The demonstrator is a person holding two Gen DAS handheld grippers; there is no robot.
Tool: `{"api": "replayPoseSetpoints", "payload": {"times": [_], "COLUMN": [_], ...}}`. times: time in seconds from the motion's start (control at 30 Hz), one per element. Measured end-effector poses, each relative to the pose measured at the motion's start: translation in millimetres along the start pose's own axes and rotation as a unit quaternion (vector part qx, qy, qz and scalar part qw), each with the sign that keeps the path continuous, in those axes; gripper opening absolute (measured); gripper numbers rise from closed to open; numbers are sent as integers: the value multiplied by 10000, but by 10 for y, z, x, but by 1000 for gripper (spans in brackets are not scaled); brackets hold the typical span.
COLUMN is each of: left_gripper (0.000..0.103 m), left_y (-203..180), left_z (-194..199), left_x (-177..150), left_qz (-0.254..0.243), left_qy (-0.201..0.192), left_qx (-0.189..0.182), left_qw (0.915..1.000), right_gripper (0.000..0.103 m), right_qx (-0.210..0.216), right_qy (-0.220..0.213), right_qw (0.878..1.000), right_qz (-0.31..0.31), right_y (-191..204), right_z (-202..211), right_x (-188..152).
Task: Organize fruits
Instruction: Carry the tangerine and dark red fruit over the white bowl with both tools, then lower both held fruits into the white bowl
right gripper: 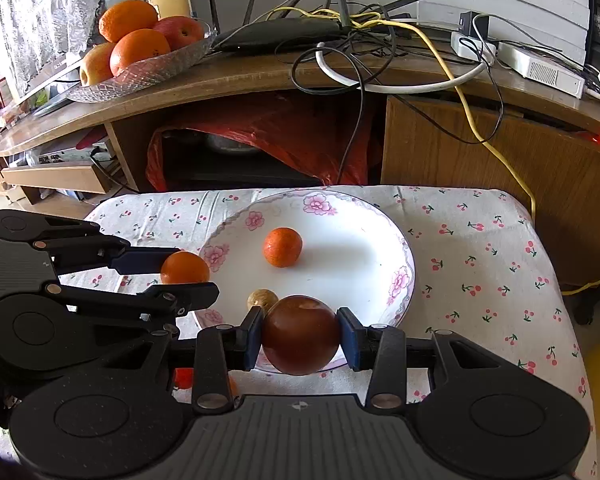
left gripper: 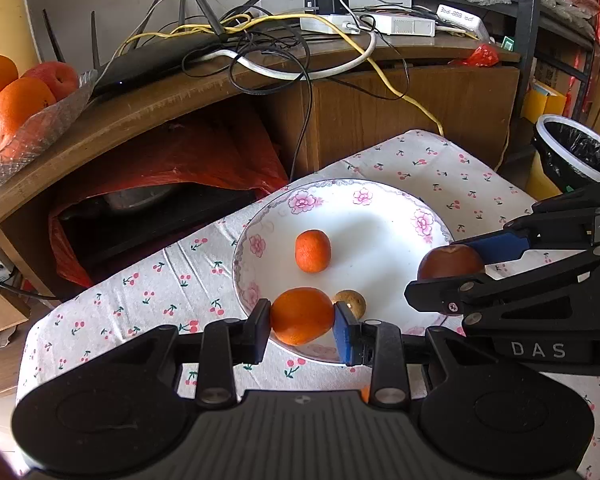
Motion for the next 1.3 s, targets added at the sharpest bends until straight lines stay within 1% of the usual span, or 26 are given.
{"api": "replayPoseSetpoints", "payload": {"times": [0.7, 1.3], "left_gripper": [41, 40], "left_y": [43, 62], "left_z": [-150, -281], "left_x": [84, 89], "left_qz": [-49, -71], "left_qy": [30, 63], "left_qx": [74, 110], "left_qw": [10000, 9999], "right_gripper": [36, 36], "right_qx": [-19, -5], "right_qy": [-24, 10], "right_qw": [10000, 10000], "right_qz": [-35, -68], "right_y": [-82, -135], "right_z": [-147, -261], "right_x": [78, 95]}}
Point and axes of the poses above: each gripper's, at about its wrist camera, not at the fingertips, and z roughly against the way its jaws point, y to its left, x to its top, the point moved 9 cm from there along -z, roughly the way its jaws point, and after that the axes turned 6 degrees about -z, right-handed, at the moved point
